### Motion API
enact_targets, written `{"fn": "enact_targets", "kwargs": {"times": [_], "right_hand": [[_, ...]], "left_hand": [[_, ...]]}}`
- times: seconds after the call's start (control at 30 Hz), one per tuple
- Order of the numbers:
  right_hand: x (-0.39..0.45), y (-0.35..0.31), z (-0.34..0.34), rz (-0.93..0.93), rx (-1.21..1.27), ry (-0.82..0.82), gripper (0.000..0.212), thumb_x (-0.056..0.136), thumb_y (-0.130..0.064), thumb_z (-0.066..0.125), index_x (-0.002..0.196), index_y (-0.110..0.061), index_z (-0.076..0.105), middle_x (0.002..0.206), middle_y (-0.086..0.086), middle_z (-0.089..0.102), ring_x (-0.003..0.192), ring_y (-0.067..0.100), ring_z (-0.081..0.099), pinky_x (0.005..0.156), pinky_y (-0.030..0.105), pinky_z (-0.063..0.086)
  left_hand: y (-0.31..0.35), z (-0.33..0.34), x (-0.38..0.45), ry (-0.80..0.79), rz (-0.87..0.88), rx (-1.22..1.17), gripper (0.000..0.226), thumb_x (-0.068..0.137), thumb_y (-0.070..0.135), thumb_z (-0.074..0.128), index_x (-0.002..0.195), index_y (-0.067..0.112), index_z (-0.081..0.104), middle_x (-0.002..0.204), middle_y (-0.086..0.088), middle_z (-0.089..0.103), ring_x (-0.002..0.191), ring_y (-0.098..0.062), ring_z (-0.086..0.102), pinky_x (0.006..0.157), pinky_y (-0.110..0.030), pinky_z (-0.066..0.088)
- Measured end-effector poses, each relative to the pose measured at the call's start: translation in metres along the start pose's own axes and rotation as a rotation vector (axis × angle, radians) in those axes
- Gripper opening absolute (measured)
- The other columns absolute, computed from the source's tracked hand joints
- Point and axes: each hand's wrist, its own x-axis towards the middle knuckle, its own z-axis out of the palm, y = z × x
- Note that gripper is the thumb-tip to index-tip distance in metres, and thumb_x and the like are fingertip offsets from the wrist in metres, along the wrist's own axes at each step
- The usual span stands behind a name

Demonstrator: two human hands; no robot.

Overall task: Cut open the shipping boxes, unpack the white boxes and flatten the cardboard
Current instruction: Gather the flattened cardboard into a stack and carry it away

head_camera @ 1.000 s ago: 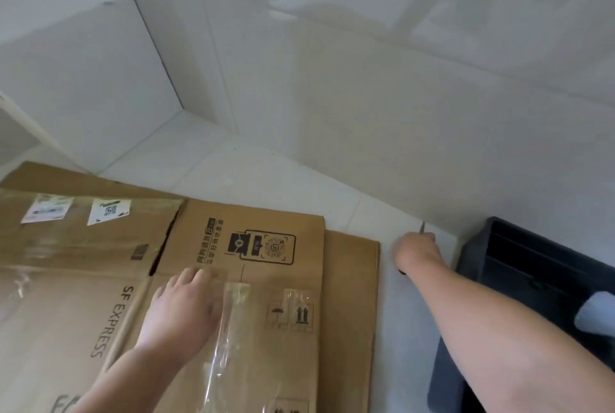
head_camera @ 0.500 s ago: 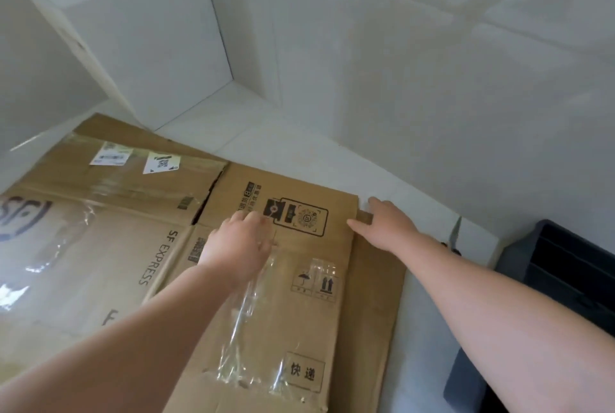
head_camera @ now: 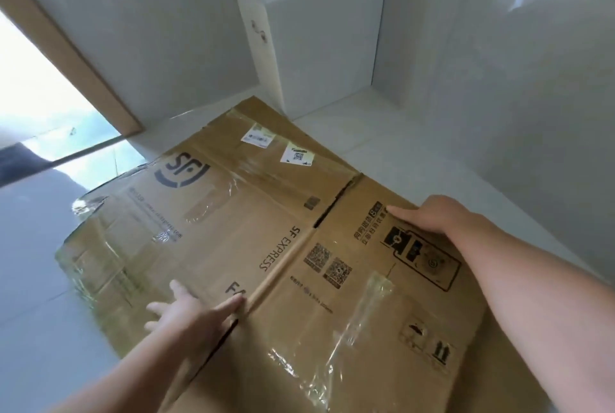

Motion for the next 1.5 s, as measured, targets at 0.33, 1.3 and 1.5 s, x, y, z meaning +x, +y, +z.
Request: {"fn": "enact_targets", "kwargs": {"times": [0.33,1.3,1.5], "right_hand": [[-0.005,-0.031,-0.018,0.013,0.283,-0.461,0.086,0.04,-0.065,0.087,0.106,-0.014,0.068,0.09,0.01,0.075,0.08,0.032,0.073,0.076,0.043,0.057],[-0.368,-0.257,-0.224,-0.826,-0.501,0.315,0.052,0.077,-0.047,0.071,0.064,-0.029,0.024,0.057,-0.011,0.035,0.062,0.018,0.041,0.055,0.032,0.026],[-0.378,-0.265,-0.219,-0.87,-0.498,0.186,0.035,0.081,-0.032,0.068,0.077,-0.022,0.034,0.066,-0.011,0.03,0.075,0.022,0.047,0.062,0.029,0.02]], "left_hand": [[0.011,0.034,0.006,-0.13,0.267,0.281,0.123,0.055,0.087,0.058,0.141,0.05,-0.023,0.152,-0.014,-0.031,0.14,-0.047,-0.013,0.103,-0.068,0.026],[0.014,-0.458,-0.108,0.393,1.059,0.633,0.109,0.071,0.059,0.07,0.15,0.029,0.002,0.16,-0.006,-0.004,0.132,-0.029,0.04,0.102,-0.039,0.036],[-0.033,-0.459,-0.113,0.466,1.044,0.68,0.086,0.073,0.063,0.063,0.144,0.032,0.026,0.155,-0.009,0.009,0.139,-0.03,0.018,0.113,-0.043,0.009]]}}
